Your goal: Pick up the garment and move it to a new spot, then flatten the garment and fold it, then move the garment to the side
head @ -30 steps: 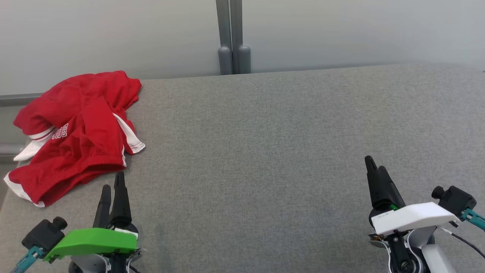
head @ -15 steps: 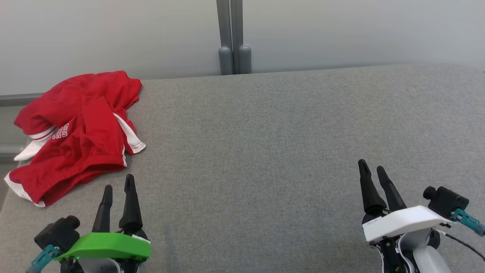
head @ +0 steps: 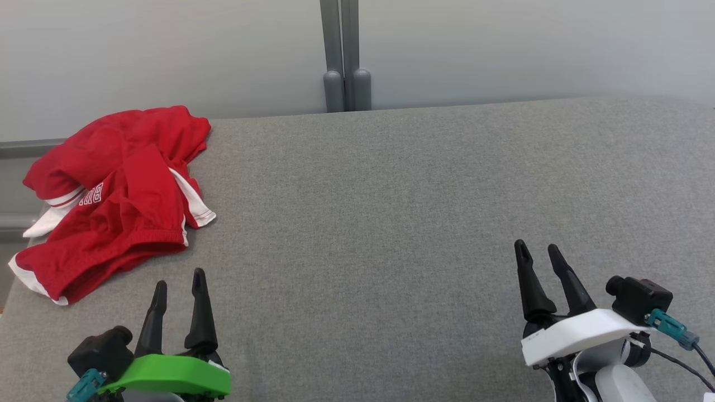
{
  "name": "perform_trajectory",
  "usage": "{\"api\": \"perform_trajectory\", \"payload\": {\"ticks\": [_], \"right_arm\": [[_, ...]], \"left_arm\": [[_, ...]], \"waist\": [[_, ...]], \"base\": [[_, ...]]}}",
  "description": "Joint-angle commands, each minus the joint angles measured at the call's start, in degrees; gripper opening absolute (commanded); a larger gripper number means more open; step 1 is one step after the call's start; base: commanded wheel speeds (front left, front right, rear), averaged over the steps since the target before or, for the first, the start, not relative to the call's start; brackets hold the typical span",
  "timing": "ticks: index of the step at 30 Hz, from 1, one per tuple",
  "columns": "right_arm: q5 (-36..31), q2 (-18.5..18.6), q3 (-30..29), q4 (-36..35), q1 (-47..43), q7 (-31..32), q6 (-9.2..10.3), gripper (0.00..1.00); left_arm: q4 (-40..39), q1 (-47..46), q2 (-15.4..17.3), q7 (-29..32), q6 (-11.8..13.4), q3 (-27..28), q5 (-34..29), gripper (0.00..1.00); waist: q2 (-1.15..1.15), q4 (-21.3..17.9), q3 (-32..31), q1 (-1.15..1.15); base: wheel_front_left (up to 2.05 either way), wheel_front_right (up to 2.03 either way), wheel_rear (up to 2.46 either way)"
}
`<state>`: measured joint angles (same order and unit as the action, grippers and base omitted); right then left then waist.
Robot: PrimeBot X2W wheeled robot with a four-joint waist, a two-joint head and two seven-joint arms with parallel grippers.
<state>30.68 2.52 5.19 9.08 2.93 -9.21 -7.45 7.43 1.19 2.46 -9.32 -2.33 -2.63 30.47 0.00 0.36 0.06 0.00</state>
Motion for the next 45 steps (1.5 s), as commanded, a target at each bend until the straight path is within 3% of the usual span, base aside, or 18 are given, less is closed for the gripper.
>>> {"api": "perform_trajectory", "payload": {"ticks": [1, 45], "right_arm": [[-1.7, 0.3, 0.2, -0.2, -0.3, -0.7, -0.04, 1.00], [-21.8, 0.5, 2.4, 0.0, -1.0, -5.7, -0.05, 1.00]], "left_arm": [[-0.4, 0.3, 0.4, -0.6, 0.3, -0.1, -2.0, 1.00], [1.4, 2.9, 0.6, -5.6, 0.2, -0.5, -20.3, 1.00]], "waist": [[0.00, 0.0, 0.0, 0.00], [0.00, 0.2, -0.2, 0.00]], "base": [[0.00, 0.00, 0.00], [0.00, 0.00, 0.00]]}}
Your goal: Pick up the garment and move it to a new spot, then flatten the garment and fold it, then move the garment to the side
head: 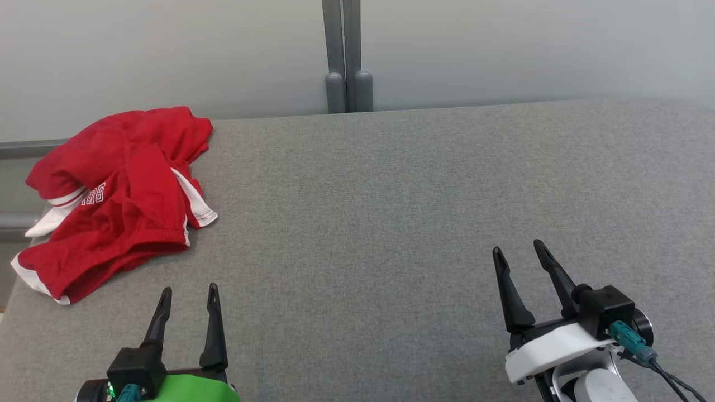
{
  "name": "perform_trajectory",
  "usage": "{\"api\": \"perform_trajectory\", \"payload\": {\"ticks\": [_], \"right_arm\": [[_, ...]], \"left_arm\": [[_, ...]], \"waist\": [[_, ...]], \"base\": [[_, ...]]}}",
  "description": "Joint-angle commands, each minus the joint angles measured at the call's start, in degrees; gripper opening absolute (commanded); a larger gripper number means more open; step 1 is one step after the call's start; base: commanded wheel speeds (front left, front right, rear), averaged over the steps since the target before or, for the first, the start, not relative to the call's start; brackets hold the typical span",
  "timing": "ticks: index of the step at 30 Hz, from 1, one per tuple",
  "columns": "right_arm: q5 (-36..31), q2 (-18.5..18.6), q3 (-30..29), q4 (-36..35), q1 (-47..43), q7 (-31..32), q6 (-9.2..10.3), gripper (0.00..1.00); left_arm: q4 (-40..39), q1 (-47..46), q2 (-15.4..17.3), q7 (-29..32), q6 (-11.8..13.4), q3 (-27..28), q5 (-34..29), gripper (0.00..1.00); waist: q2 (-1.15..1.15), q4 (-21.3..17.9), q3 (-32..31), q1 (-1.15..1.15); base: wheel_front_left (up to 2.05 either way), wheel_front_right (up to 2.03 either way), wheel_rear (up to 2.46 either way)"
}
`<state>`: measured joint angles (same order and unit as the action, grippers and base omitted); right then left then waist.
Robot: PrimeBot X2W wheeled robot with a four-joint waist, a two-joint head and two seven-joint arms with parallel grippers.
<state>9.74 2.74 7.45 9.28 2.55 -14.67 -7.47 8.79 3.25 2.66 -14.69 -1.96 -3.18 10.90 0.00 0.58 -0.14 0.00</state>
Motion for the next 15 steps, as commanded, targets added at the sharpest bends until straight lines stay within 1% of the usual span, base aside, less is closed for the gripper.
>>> {"api": "perform_trajectory", "payload": {"ticks": [1, 4, 15], "right_arm": [[-1.3, 0.2, 0.2, -0.2, -0.7, -0.4, -0.04, 1.00], [-2.0, 0.2, 0.2, -0.1, -0.7, -0.6, -0.04, 1.00], [-1.9, 0.2, 0.1, 0.0, -0.6, -0.6, -0.04, 1.00]], "left_arm": [[0.1, 0.8, 0.4, -0.4, -0.1, 0.0, -1.1, 1.00], [0.2, 0.9, 0.4, -0.6, -0.1, 0.0, -1.8, 1.00], [1.1, 0.5, 0.4, -0.5, -0.5, 0.6, -1.2, 1.00]], "waist": [[0.00, 0.0, 0.0, 0.00], [0.00, 0.0, 0.0, 0.00], [0.00, 0.0, 0.1, 0.00]], "base": [[0.00, 0.00, 0.00], [0.00, 0.00, 0.00], [0.00, 0.00, 0.00]]}}
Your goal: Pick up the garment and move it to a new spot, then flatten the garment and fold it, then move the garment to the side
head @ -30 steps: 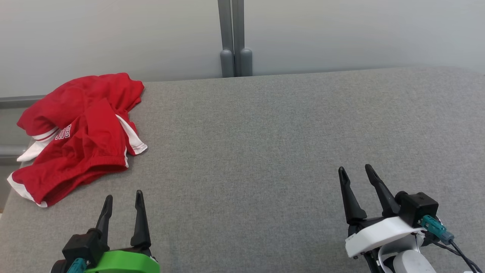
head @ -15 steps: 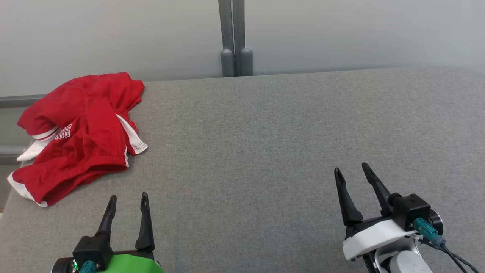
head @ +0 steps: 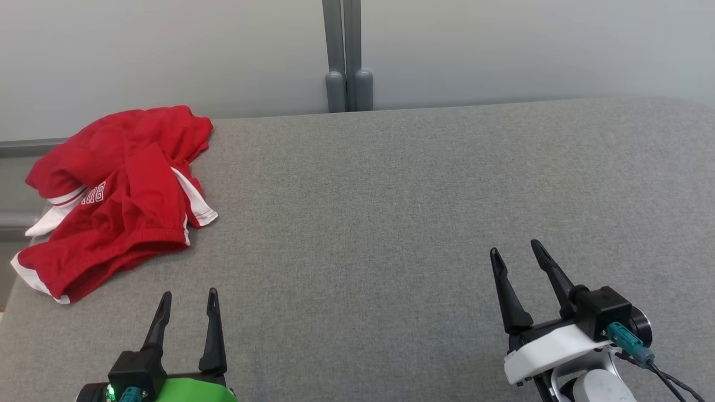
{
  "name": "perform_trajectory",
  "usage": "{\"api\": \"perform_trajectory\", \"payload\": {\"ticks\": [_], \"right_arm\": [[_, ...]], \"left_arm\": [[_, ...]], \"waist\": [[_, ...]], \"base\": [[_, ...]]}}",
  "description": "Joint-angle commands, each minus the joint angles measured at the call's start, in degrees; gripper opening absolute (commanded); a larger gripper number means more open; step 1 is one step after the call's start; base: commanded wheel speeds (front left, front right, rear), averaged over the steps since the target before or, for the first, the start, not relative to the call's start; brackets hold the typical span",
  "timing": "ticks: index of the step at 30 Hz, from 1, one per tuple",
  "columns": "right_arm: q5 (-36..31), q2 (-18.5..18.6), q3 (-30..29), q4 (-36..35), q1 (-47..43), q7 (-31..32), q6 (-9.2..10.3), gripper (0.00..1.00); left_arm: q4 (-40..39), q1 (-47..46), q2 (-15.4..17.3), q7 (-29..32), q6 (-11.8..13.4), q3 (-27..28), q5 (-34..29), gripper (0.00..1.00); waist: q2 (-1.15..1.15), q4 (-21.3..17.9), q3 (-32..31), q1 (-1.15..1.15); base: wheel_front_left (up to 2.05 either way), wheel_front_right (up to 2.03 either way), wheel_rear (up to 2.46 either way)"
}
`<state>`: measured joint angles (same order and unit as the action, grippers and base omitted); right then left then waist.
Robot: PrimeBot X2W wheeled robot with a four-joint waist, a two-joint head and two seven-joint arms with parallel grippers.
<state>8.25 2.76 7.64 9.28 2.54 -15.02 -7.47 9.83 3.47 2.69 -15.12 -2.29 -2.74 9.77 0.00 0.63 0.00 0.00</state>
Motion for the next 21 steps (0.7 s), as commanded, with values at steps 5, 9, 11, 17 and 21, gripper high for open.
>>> {"api": "perform_trajectory", "payload": {"ticks": [5, 9, 11, 17, 21], "right_arm": [[-0.4, 0.2, 0.0, 0.1, -0.6, -0.2, -0.04, 1.00], [-0.4, 0.2, -0.1, 0.1, -0.6, -0.2, -0.04, 1.00], [-0.5, 0.2, -0.1, 0.0, -0.7, -0.2, -0.04, 1.00], [0.1, 0.2, -0.6, -0.4, -1.0, -0.2, -0.04, 1.00], [0.6, 0.2, -1.1, -0.9, -1.2, -0.2, -0.04, 1.00]], "left_arm": [[0.3, 0.1, 0.4, -0.1, -0.1, 0.1, -0.1, 1.00], [0.4, 0.0, 0.4, -0.1, -0.1, 0.0, -0.5, 1.00], [0.5, 0.0, 0.4, -0.1, -0.1, 0.0, -0.6, 1.00], [0.6, -0.6, 0.4, -0.1, -0.1, -0.1, -1.1, 1.00], [0.3, -1.0, 0.4, -0.1, 0.2, -0.8, -1.4, 1.00]], "waist": [[0.00, 0.0, 0.1, 0.00], [0.00, 0.1, 0.1, 0.00], [0.00, 0.2, 0.1, 0.00], [0.00, 1.2, 0.2, 0.00], [0.00, 4.6, 0.4, 0.00]], "base": [[0.00, 0.00, 0.00], [0.00, 0.00, 0.00], [0.00, 0.00, 0.00], [0.00, 0.00, 0.00], [0.00, 0.00, 0.00]]}}
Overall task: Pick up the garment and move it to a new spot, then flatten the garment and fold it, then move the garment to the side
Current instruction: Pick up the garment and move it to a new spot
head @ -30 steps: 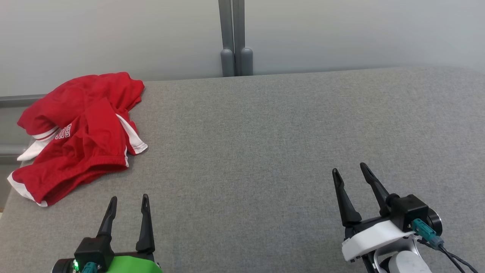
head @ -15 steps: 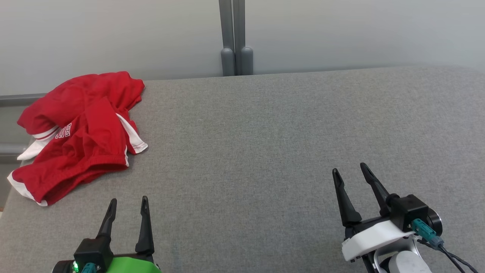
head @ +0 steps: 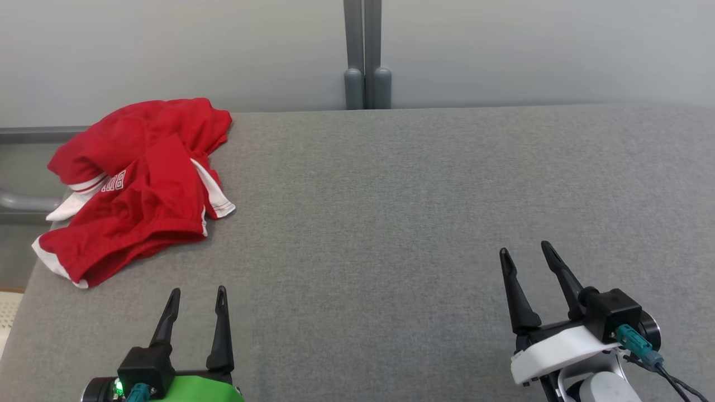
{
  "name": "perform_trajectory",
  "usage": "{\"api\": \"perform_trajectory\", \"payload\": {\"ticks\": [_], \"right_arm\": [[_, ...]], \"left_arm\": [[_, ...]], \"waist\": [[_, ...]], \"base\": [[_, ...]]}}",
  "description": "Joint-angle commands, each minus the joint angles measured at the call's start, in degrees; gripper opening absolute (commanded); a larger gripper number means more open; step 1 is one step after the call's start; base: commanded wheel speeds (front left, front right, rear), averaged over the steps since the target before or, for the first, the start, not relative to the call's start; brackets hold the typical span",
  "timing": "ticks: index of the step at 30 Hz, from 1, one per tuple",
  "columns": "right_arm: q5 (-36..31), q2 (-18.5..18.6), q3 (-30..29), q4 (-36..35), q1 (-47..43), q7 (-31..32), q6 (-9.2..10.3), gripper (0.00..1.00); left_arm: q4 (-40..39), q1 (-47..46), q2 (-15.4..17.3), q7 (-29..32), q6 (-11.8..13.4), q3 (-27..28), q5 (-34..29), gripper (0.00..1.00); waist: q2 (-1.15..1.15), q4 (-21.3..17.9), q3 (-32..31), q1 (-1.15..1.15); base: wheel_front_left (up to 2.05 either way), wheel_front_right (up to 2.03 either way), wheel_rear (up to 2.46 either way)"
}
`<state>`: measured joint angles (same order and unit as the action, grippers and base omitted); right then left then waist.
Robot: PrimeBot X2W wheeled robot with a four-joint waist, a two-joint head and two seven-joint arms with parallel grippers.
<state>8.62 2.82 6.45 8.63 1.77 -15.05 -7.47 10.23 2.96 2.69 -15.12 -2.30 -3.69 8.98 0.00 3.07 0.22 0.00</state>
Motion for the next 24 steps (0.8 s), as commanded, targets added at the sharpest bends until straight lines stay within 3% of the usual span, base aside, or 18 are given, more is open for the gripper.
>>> {"api": "perform_trajectory", "payload": {"ticks": [1, 17, 24], "right_arm": [[0.2, 0.1, 0.0, -0.4, -0.5, -0.2, -0.04, 1.00], [0.1, 0.1, 1.7, -0.2, -0.2, -0.2, -0.03, 1.00], [-0.2, 0.2, 4.0, 0.7, 1.6, -0.2, -0.03, 1.00]], "left_arm": [[-0.1, -0.5, 0.4, -0.1, 0.2, 0.0, -0.7, 1.00], [-0.6, 0.8, 0.3, -0.1, 0.1, 1.5, -1.2, 1.00], [-2.1, 2.3, 0.3, -0.1, 1.1, 3.0, -0.2, 1.00]], "waist": [[0.00, 3.2, 0.3, 0.00], [0.00, 25.5, 0.8, 0.00], [0.00, 27.5, 1.7, 0.00]], "base": [[0.00, 0.00, 0.00], [0.00, 0.00, 0.00], [0.00, 0.00, 0.00]]}}
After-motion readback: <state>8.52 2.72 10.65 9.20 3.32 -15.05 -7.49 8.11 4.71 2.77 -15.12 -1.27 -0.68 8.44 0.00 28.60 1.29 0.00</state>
